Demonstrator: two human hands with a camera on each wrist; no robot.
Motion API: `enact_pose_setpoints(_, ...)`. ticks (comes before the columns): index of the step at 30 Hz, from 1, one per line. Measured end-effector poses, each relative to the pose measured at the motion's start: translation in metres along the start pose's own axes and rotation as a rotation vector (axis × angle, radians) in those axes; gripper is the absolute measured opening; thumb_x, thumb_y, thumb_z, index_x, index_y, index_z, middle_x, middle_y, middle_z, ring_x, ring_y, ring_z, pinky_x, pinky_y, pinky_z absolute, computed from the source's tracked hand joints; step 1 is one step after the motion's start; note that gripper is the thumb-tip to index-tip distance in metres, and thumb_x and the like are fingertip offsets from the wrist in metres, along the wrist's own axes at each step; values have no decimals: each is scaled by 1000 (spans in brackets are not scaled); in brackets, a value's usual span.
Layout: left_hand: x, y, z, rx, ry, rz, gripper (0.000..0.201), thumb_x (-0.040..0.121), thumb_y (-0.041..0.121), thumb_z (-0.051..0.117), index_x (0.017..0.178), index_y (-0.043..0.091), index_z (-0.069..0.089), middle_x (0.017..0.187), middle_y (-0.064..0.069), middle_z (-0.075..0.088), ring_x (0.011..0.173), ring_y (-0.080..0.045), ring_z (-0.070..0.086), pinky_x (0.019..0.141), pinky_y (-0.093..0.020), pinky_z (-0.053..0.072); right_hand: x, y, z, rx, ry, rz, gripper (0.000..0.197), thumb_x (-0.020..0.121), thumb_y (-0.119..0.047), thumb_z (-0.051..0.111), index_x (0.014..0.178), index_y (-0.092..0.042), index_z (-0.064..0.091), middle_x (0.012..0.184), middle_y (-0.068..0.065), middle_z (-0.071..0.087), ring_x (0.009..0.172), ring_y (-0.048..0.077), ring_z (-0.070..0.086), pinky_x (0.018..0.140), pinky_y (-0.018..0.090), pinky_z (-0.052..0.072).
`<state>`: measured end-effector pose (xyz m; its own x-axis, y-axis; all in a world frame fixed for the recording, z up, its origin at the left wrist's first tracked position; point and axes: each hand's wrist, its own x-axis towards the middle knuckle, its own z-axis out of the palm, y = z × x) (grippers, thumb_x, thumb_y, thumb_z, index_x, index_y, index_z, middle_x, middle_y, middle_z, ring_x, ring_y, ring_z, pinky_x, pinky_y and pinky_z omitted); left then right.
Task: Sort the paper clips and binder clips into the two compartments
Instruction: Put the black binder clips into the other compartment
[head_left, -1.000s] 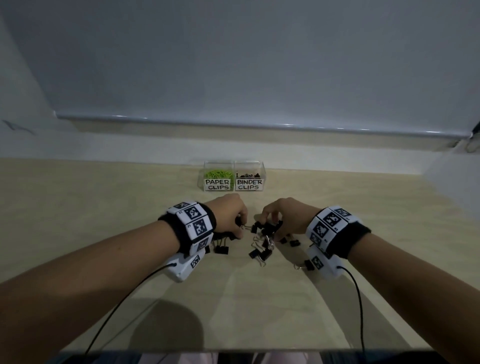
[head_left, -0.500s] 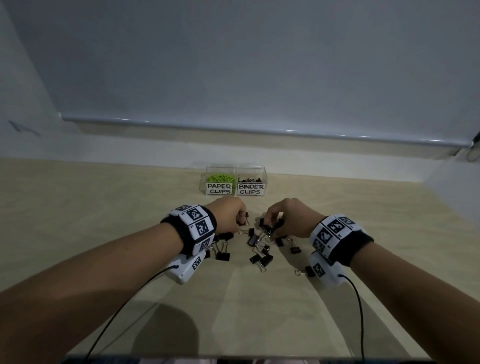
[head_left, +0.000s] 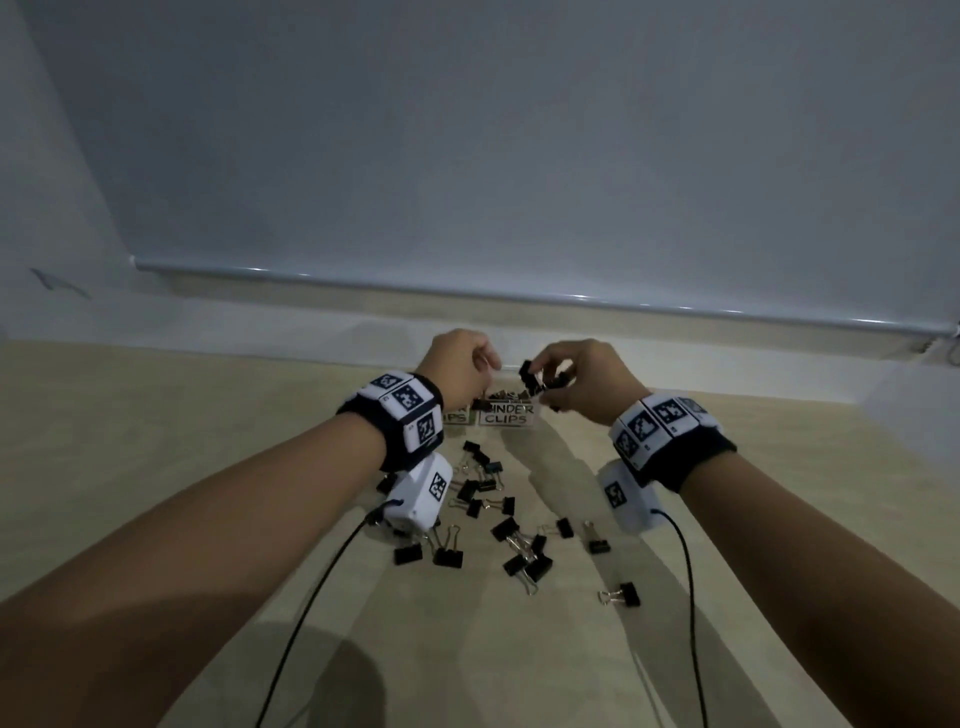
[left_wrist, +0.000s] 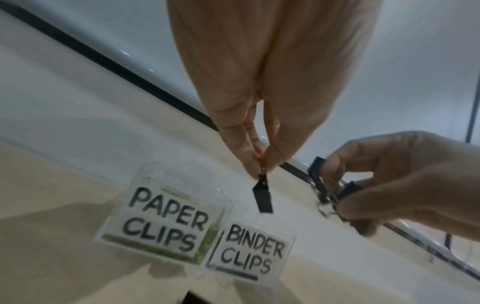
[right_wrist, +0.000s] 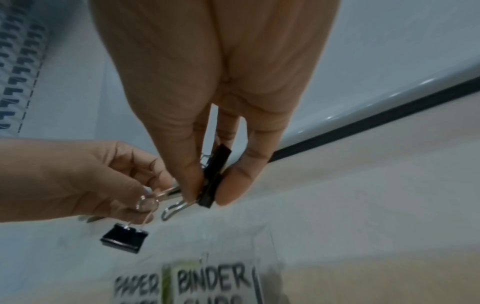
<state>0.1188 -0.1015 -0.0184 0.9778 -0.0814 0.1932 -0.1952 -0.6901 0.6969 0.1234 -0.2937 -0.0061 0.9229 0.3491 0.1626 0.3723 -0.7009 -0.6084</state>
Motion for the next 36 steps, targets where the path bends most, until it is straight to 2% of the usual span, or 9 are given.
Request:
enact_pose_setpoints(4, 29, 8, 15, -26, 110, -90, 21, 84, -6, 58, 94, 11, 66, 87, -3, 55, 76, -19, 55, 57, -20, 41, 42, -8, 8, -205, 136, -1, 29, 72, 0, 74, 95, -17, 70, 90, 1, 64, 78, 19, 61, 72, 28, 55)
enact_pose_setpoints(8, 32, 6, 27, 16, 68, -93, 19, 84, 0, 63, 101, 9, 65, 100, -12, 61, 90, -29, 60, 68, -26, 43, 55, -7, 28, -369, 39, 9, 31, 75, -5, 71, 104, -15, 69, 104, 8, 67, 93, 23, 63, 81, 30, 51)
enact_pose_setpoints(11, 21, -7, 19, 22, 5, -73, 19, 84, 0, 62, 99, 12, 63, 92, -4, 57, 82, -22, 56, 72, -29, 49, 48, -1, 27, -327, -1, 56, 38, 75, -9, 75, 110, -19, 67, 107, 5, 65, 86, 16, 58, 77, 24, 47)
enact_pose_setpoints(15, -7, -23, 6, 198, -241, 87, 17, 82, 4, 65, 95, 15, 67, 95, -4, 66, 87, -20, 61, 81, -32, 52, 20, 4, 16, -269, -55, 39, 22, 78, -6, 72, 98, -15, 72, 96, 4, 68, 79, 14, 62, 81, 31, 57)
enact_pose_setpoints(18, -25, -31, 10, 417, -476, 115, 34, 83, 15, 69, 116, 20, 63, 122, 0, 59, 112, -18, 55, 93, -31, 45, -9, -4, 22, -301, -226, -2, 18, 79, -4, 69, 94, -13, 73, 95, 4, 72, 75, 9, 61, 82, 26, 55)
enact_pose_setpoints(22, -29, -38, 20, 509, -539, 123, 46, 88, 6, 59, 131, 22, 55, 137, -2, 53, 126, -22, 49, 101, -32, 40, -29, -12, 52, -434, -394, -67, 36, 82, 4, 59, 108, -17, 71, 111, 3, 69, 87, 14, 64, 85, 27, 52)
enact_pose_setpoints(27, -35, -33, 23, 573, -523, 161, 35, 88, -1, 53, 115, 15, 69, 105, -7, 70, 94, -26, 64, 71, -25, 39, -24, -14, 70, -545, -427, -132, 55, 82, 10, 49, 123, -26, 63, 119, 6, 63, 106, 26, 60, 91, 40, 52)
enact_pose_setpoints(32, -36, -42, 19, 512, -446, 110, 24, 84, 11, 68, 108, 8, 72, 108, -9, 70, 100, -25, 64, 83, -28, 49, -23, -14, 71, -632, -468, -196, 37, 86, 0, 52, 114, -19, 67, 103, 10, 67, 97, 28, 61, 80, 34, 51)
enact_pose_setpoints(36, -36, -53, 15, 390, -394, 39, 13, 81, 10, 71, 94, 10, 69, 107, -5, 68, 101, -21, 63, 82, -25, 48, -24, -8, 65, -623, -428, -117, 14, 85, -9, 60, 94, -6, 69, 97, 12, 69, 91, 29, 62, 75, 31, 49)
